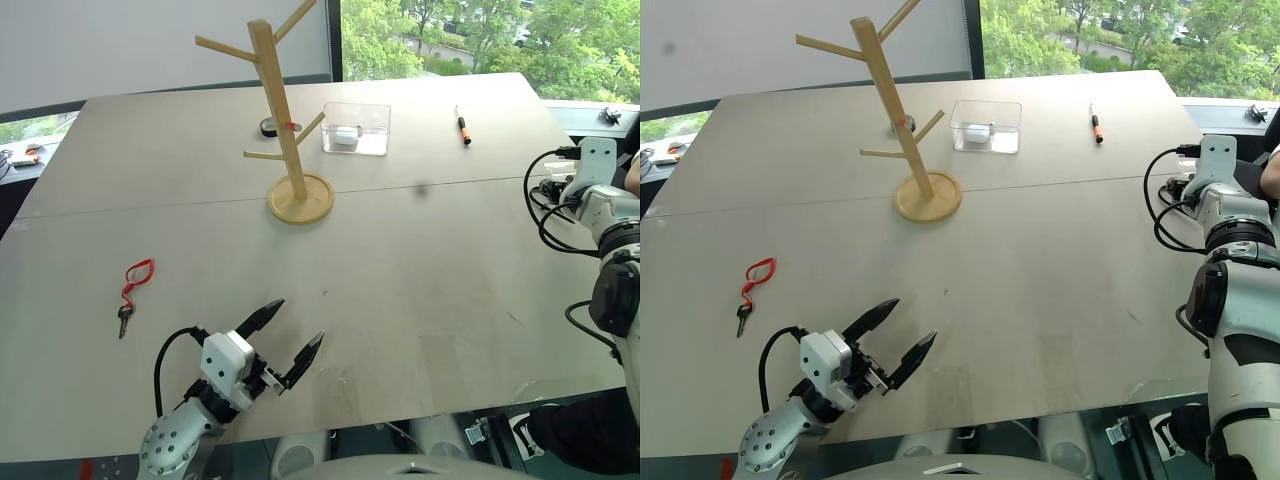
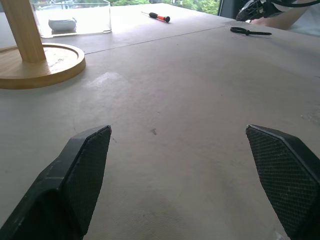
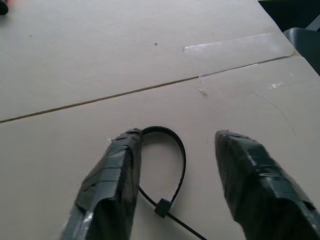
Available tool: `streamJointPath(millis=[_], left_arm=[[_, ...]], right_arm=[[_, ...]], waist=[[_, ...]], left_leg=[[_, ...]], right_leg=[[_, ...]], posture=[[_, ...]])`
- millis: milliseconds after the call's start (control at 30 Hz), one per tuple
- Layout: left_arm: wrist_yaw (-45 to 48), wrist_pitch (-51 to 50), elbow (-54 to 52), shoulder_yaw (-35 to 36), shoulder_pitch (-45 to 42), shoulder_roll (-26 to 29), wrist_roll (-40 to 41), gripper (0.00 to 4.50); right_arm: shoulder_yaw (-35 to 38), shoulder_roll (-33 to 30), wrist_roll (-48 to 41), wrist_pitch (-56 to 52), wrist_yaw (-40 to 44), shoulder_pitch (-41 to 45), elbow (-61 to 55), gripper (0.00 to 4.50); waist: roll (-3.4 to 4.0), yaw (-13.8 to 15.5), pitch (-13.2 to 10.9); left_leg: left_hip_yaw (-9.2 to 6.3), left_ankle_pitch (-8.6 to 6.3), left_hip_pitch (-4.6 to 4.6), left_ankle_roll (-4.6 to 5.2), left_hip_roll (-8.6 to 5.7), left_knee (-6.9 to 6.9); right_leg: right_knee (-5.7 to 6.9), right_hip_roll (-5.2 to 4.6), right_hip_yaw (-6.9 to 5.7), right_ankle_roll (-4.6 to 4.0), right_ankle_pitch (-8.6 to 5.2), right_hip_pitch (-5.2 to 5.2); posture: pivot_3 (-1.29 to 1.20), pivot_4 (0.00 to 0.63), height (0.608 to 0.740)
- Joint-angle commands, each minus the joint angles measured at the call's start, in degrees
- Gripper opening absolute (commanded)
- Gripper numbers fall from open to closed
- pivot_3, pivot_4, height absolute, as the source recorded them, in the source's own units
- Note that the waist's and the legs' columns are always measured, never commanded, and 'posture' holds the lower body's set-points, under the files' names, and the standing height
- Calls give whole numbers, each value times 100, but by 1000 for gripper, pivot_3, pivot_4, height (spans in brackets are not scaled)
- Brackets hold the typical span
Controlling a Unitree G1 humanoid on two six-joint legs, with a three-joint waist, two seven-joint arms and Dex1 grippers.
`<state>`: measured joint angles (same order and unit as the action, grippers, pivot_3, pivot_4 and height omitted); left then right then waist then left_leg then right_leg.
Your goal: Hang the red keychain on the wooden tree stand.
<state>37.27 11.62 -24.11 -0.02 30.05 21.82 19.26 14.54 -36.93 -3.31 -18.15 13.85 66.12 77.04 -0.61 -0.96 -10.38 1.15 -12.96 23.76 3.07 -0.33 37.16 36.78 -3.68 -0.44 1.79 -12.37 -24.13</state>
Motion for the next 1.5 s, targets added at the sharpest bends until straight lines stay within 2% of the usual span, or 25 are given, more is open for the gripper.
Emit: streamJointPath(millis=[33, 67, 133, 267, 333, 400, 467, 567, 700, 900, 1033, 1200, 1500], left_arm=[[8, 50, -65, 59, -8, 13, 43, 4500], [-1, 48, -61, 70, -14, 13, 40, 4500], [-74, 8, -52, 106, -39, -10, 29, 4500], [-716, -264, -178, 331, -190, -266, -61, 4500], [-1349, -674, -420, 556, -321, -496, -94, 4500], [-1979, -1229, -723, 835, -485, -689, -3, 4500], [-2311, -1629, -946, 1036, -593, -772, 134, 4500], [-2583, -2261, -948, 1822, -764, -552, 584, 4500], [-1973, -2631, -160, 2692, -889, 149, 1116, 4500], [-1213, -2792, 963, 3328, -1196, 997, 1304, 4500], [-784, -2725, 1613, 3275, -1411, 1477, 1017, 4500], [-544, -2483, 2403, 3128, -1730, 1796, 564, 4500], [-278, -2406, 3308, 3101, -2186, 1991, 237, 4500]], right_arm=[[84, -90, -32, 187, 55, 48, -135, 4086], [60, -77, -28, 343, 237, 70, -172, 4436], [-84, -18, 19, 597, 881, 110, -276, 4436], [-599, 273, 26, 1455, 3191, -337, -926, 4436], [-743, 459, -435, 1554, 4522, -1018, -2036, 4436], [-1037, 541, -869, 1718, 5475, -2082, -3760, 4436], [-1228, 527, -1094, 1631, 5849, -2789, -4911, 4436], [-1680, 451, -1519, 1494, 6519, -3948, -6640, 4436], [-2000, 459, -1722, 1541, 6705, -4613, -7642, 4436], [-2249, 645, -1613, 2028, 6595, -4841, -7771, 4436], [-2324, 750, -1474, 2429, 6469, -4885, -7559, 4436], [-2359, 859, -1377, 2736, 6263, -4970, -7376, 4436], [-2465, 951, -1348, 2903, 6056, -5068, -7442, 4436]], waist=[[0, 1, 0], [0, 1, 0], [0, -3, 0], [-2, -26, 2], [-8, -6, 6], [-11, 57, 7], [-8, 101, 5], [-7, 126, 4], [-17, 68, 10], [-28, 55, 15], [-31, 91, 15], [-40, 94, 20], [-43, 89, 22]], left_leg=[[0, 0, 0, 0, 0, 0], [0, 0, 0, 1, 0, 0], [1, 0, 0, 1, 0, 0], [7, -1, -4, 2, 7, 1], [-1, -1, -3, 2, 13, 4], [-5, -3, -1, 4, 22, 11], [-12, -3, 11, 4, 31, 18], [-6, -4, 8, 4, 31, 24], [-6, -5, -12, 1, 52, 29], [-5, -4, -12, -2, 55, 28], [3, -5, -5, -5, 48, 28], [7, -6, -7, -6, 47, 28], [4, -8, -6, -10, 48, 25]], right_leg=[[0, 0, 0, 0, 0, 0], [0, 0, 1, 0, 0, 0], [0, 0, 2, 0, 0, -1], [0, 10, 7, 25, 14, 0], [0, 15, 0, 27, 16, 2], [0, 18, -7, 28, 16, 7], [0, 7, -22, 30, 16, 14], [1, -1, -27, 30, 16, 16], [0, 5, -36, 22, -10, 27], [1, 11, -40, 4, -2, 24], [-3, 4, -37, 1, 1, 20], [-3, -16, -35, 1, 1, 18], [-2, -46, -41, -4, 4, 15]], posture=[[0, 150, 740], [0, 150, 740], [0, 150, 740], [0, 150, 740], [0, 150, 740], [0, 150, 740], [0, 150, 740], [0, 150, 740], [0, 150, 740], [0, 150, 740], [0, 150, 740], [0, 150, 740], [0, 150, 740]])
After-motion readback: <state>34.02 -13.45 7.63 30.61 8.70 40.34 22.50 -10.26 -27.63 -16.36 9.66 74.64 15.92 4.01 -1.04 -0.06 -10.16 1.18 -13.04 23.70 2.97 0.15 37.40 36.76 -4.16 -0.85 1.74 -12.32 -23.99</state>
